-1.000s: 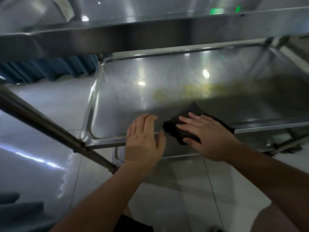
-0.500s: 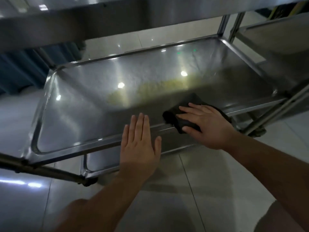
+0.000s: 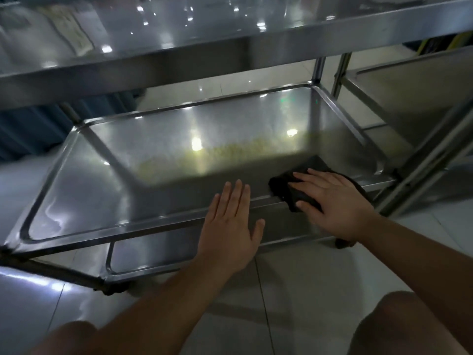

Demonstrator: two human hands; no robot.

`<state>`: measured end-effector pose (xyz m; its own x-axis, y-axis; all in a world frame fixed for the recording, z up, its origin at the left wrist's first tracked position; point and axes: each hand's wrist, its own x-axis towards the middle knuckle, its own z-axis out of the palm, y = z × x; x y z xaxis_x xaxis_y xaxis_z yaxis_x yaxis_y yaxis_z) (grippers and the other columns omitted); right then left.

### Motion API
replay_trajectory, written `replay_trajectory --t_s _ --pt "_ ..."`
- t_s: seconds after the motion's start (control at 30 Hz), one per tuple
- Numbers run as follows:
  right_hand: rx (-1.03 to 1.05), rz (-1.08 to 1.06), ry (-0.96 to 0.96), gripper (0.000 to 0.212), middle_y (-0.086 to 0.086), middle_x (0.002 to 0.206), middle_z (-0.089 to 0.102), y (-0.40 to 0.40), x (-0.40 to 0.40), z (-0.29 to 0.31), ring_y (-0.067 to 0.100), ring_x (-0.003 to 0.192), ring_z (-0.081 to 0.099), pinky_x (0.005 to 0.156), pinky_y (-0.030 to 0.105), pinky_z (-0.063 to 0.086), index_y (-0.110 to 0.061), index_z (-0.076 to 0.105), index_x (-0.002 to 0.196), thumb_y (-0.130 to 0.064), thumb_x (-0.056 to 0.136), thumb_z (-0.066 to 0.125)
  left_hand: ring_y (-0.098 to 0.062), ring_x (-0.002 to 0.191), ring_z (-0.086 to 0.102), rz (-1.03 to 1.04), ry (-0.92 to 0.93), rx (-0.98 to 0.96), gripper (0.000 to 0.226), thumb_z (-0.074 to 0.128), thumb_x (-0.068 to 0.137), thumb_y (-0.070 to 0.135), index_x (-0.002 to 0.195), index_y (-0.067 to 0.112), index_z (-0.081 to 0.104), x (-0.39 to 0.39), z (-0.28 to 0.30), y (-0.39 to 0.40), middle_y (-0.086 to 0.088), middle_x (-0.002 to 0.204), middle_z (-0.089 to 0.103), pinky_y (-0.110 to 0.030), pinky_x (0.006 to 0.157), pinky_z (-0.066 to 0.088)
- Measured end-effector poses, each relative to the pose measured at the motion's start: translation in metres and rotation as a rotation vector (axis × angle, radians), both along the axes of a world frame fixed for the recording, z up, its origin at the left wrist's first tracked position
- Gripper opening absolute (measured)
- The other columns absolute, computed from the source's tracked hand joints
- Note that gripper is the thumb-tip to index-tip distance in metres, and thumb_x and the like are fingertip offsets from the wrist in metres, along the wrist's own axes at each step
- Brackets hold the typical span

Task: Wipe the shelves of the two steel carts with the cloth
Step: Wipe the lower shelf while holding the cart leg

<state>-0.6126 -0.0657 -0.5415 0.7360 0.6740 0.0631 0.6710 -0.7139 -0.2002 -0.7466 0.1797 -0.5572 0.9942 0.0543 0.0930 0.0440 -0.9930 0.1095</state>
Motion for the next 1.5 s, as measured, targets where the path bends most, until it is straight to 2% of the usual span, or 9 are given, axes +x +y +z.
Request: replay_trajectory --t_s 0.27,0.53,0.77,0.87,1.03,1.17,1.27,1.4,1.5 --pt "-0.055 -0.280 0.153 0.063 -0.016 0.171 0.020 -0.070 0.044 0.008 0.016 0.159 0.014 0.129 0.040 0.010 -0.042 0.031 0.160 -0.062 0.102 0.019 -0.018 0.163 -0.009 0.052 -0.037 0.063 0.078 0.017 0.108 0.064 0.170 0.019 0.001 0.004 -0.019 -0.013 -0.001 0.178 -0.002 -0.039 0.131 -0.005" --pt "-0.138 -0.422 0.259 0.067 0.002 0.175 -0.002 -0.032 0.118 0.014 0.031 0.160 -0.002 0.128 0.052 0.002 -0.029 0.008 0.167 -0.054 0.106 0.013 -0.015 0.163 0.000 0.023 -0.015 0.119 0.083 0.028 0.105 0.069 0.170 0.021 0.009 0.003 -0.022 -0.004 0.000 0.177 0.011 -0.040 0.131 0.002" --pt "-0.122 -0.295 0.142 0.068 0.001 0.174 0.013 0.005 0.167 0.011 0.033 0.159 0.011 0.127 0.054 0.009 -0.028 0.021 0.165 -0.056 0.104 0.016 -0.019 0.163 0.010 0.053 -0.028 0.153 0.085 0.027 0.103 0.071 0.169 0.018 0.013 0.004 -0.020 -0.008 -0.003 0.175 0.019 -0.041 0.131 0.006" --pt "-0.146 -0.026 0.165 0.064 0.004 0.174 0.015 0.011 0.130 0.016 0.032 0.160 0.010 0.128 0.053 0.012 -0.025 0.023 0.165 -0.053 0.108 0.025 -0.020 0.162 0.015 0.058 -0.025 0.150 0.085 0.026 0.103 0.071 0.168 0.017 0.017 0.003 -0.018 -0.010 -0.003 0.174 0.023 -0.042 0.131 0.010" --pt "-0.118 0.275 0.248 0.073 -0.028 0.165 0.005 -0.008 0.090 0.020 0.001 0.154 -0.002 0.125 0.028 -0.001 -0.047 0.023 0.161 -0.078 0.096 0.013 -0.021 0.161 0.019 0.043 -0.042 0.152 0.085 0.034 0.102 0.068 0.168 0.016 0.020 0.002 -0.018 -0.010 -0.004 0.174 0.025 -0.039 0.130 0.007" --pt "-0.117 -0.146 0.064 0.057 -0.003 0.172 0.023 -0.016 0.167 0.026 0.028 0.157 0.021 0.127 0.051 0.017 -0.034 0.033 0.161 -0.053 0.108 0.030 -0.020 0.161 0.018 0.040 -0.029 0.142 0.086 0.036 0.101 0.070 0.167 0.017 0.023 0.002 -0.018 -0.009 -0.004 0.173 0.026 -0.037 0.131 0.004" --pt "-0.116 -0.404 0.152 0.065 0.000 0.174 0.015 0.003 0.193 0.023 0.032 0.160 0.008 0.127 0.057 0.007 -0.030 0.024 0.164 -0.053 0.103 0.020 -0.020 0.162 0.017 0.046 -0.021 0.137 0.086 0.030 0.101 0.073 0.167 0.018 0.023 0.003 -0.018 -0.009 -0.003 0.173 0.025 -0.040 0.131 0.009" --pt "-0.068 -0.153 0.114 0.061 0.003 0.169 0.026 0.066 0.131 0.022 0.037 0.152 0.025 0.121 0.061 0.022 -0.028 0.034 0.157 -0.053 0.102 0.024 -0.020 0.161 0.018 0.062 -0.017 0.144 0.086 0.027 0.101 0.074 0.167 0.018 0.023 0.002 -0.021 -0.009 -0.003 0.173 0.025 -0.043 0.130 0.012" --pt "-0.072 0.053 0.181 0.069 -0.008 0.174 0.011 0.088 0.065 0.014 0.027 0.160 0.008 0.127 0.052 0.008 -0.038 0.022 0.163 -0.061 0.098 0.016 -0.022 0.161 0.018 0.055 -0.012 0.159 0.085 0.027 0.102 0.073 0.167 0.017 0.022 0.003 -0.022 -0.009 -0.004 0.173 0.024 -0.042 0.130 0.009"
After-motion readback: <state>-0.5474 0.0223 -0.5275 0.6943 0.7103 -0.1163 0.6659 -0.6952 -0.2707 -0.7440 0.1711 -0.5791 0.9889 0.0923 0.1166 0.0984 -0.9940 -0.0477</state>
